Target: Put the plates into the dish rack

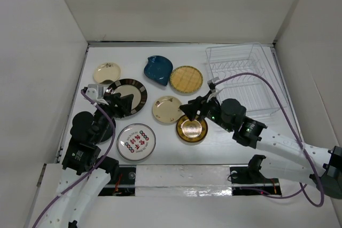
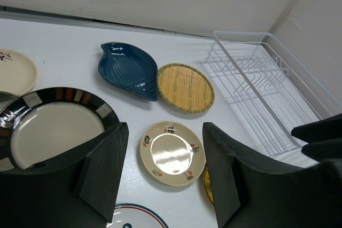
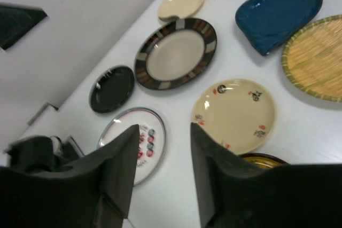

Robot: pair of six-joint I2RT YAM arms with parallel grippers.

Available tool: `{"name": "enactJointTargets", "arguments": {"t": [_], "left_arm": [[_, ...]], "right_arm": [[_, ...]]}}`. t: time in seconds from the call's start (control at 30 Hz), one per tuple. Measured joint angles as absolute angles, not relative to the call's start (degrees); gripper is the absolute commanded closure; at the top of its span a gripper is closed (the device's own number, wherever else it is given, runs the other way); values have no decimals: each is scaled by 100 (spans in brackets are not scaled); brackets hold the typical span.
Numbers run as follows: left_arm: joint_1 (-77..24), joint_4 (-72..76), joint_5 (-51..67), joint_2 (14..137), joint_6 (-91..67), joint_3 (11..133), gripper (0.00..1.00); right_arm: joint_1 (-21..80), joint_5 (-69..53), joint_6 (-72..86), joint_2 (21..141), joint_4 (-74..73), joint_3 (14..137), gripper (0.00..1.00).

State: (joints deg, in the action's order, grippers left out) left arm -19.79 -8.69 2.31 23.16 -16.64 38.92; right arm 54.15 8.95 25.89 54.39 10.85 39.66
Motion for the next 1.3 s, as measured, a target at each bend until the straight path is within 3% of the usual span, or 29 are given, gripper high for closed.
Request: {"name": "enactJointTargets", "arguments": {"t": [0.07,0.2,0.33,0.37,0.43,0.47,0.5,0.63,0.73,0.77,0.87,0.9,1.17,1.3], "left_arm": [[-1979,-862,235,2320,-1664,3892,46],[-1979,-862,279,2327,-1664,3889,50],[-1979,-862,279,2340,-1662,3889,63],[-1979,-862,270,2340,-1664,3892,66],[-1979,-860,239,2333,-1675,3889,79],[-1979,-860,217,2318,-1684,3887,94],[-1979,-864,189,2292,-1680,3885,100],[-1979,-893,-51,2174,-1699,3885,100],[-1979,-941,-248,2106,-1706,3885,100],[-1979,-943,-290,2093,-1706,3885,86],[-1979,-917,-325,2091,-1710,3885,67],[-1979,-913,-305,2108,-1704,3885,65],[-1979,-786,-167,2416,-1570,3979,61],[-1979,-746,-158,2423,-1529,3972,61]], "right_arm": [[5450,893,2543,5612,945,4042,25],[5452,893,2502,5955,749,4219,32],[5452,701,2403,6473,497,4602,55],[5452,585,2383,6608,432,4711,70],[5450,158,2359,6855,410,4888,92],[5450,-75,2359,6958,434,4934,100],[5452,-320,2373,7057,473,4954,100],[5452,-1031,2373,7620,681,4969,100],[5452,-1297,2388,8152,729,4967,80],[5459,-1356,2401,8300,740,4967,64],[5485,-1573,2427,8831,790,4987,46],[5502,-1658,2438,9030,808,5009,42],[5636,-2110,2840,10123,1302,5039,40],[5647,-2311,3124,10545,1761,5111,45]]}}
